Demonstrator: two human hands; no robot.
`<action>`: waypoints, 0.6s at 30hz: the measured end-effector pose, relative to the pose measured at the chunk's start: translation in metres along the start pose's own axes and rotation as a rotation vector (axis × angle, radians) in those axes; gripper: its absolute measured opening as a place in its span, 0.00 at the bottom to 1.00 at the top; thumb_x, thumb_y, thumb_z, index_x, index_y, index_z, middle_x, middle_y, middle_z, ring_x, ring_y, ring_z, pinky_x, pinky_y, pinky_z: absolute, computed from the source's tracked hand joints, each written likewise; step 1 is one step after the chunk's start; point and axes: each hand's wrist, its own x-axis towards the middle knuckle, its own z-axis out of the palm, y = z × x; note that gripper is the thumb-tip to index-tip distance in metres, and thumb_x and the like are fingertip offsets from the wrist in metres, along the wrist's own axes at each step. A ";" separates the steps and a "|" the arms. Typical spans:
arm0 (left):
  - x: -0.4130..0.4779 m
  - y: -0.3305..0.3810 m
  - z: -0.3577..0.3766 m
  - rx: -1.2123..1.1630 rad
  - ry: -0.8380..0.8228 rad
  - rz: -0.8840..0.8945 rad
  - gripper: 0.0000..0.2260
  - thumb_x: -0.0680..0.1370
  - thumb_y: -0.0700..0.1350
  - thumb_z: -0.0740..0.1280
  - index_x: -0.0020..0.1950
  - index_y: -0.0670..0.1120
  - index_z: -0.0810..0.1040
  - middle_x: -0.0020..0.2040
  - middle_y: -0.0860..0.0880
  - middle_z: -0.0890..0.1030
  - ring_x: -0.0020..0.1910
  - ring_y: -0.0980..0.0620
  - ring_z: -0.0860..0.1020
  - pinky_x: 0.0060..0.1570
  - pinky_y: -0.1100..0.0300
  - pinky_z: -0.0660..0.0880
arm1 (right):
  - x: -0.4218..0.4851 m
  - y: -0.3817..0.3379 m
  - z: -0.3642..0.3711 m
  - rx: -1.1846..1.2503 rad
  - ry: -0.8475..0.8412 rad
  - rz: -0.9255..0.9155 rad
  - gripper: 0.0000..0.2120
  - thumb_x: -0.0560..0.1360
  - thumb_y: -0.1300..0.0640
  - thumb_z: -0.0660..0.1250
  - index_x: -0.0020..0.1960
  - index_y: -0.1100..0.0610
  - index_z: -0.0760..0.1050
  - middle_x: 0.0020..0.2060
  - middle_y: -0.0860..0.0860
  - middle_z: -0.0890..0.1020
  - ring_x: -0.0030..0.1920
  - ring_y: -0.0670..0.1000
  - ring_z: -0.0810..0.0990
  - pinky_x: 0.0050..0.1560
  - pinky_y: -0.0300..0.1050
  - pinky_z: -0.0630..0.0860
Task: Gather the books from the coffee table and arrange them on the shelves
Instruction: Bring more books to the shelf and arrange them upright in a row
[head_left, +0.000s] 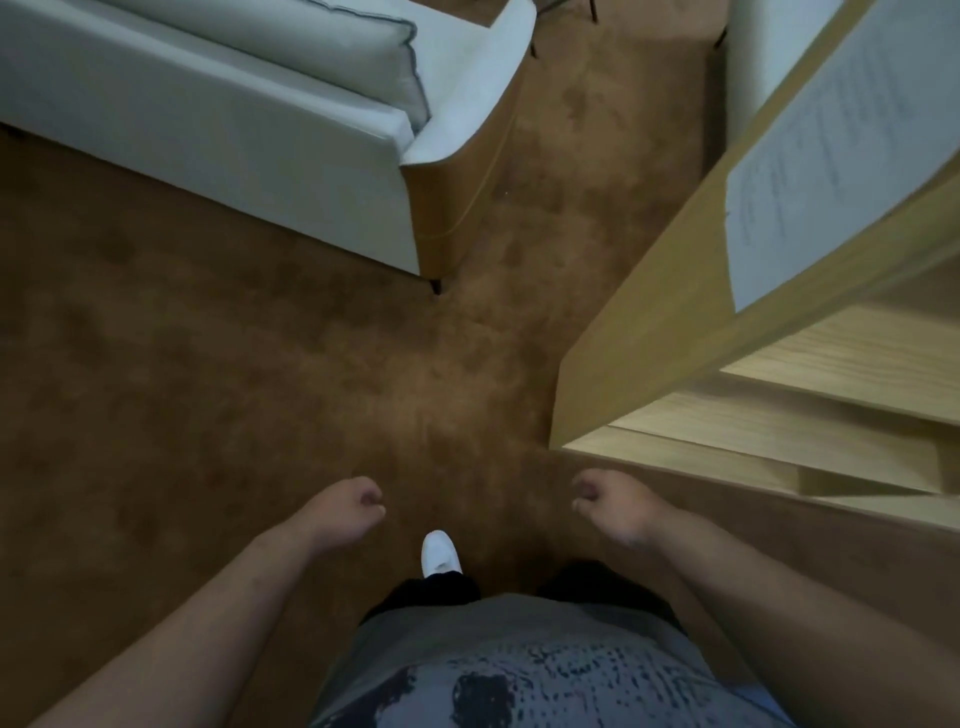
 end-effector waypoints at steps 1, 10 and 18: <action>0.002 -0.004 -0.009 -0.012 0.006 -0.005 0.17 0.82 0.47 0.65 0.69 0.45 0.75 0.66 0.47 0.78 0.64 0.49 0.76 0.60 0.60 0.72 | 0.005 -0.012 -0.002 0.016 0.000 -0.007 0.19 0.81 0.52 0.66 0.71 0.53 0.75 0.65 0.51 0.81 0.61 0.50 0.79 0.60 0.41 0.72; 0.053 -0.003 -0.086 -0.040 0.047 -0.026 0.14 0.81 0.47 0.67 0.65 0.45 0.78 0.62 0.46 0.80 0.59 0.51 0.77 0.60 0.58 0.74 | 0.081 -0.081 -0.055 -0.025 0.007 -0.038 0.20 0.82 0.54 0.66 0.72 0.58 0.74 0.67 0.54 0.80 0.67 0.55 0.78 0.64 0.43 0.72; 0.125 0.046 -0.215 0.042 0.067 -0.055 0.13 0.81 0.49 0.67 0.64 0.49 0.79 0.58 0.52 0.79 0.56 0.55 0.76 0.55 0.63 0.71 | 0.176 -0.139 -0.153 -0.033 -0.014 -0.052 0.15 0.81 0.54 0.66 0.65 0.57 0.78 0.62 0.55 0.82 0.59 0.55 0.81 0.58 0.45 0.76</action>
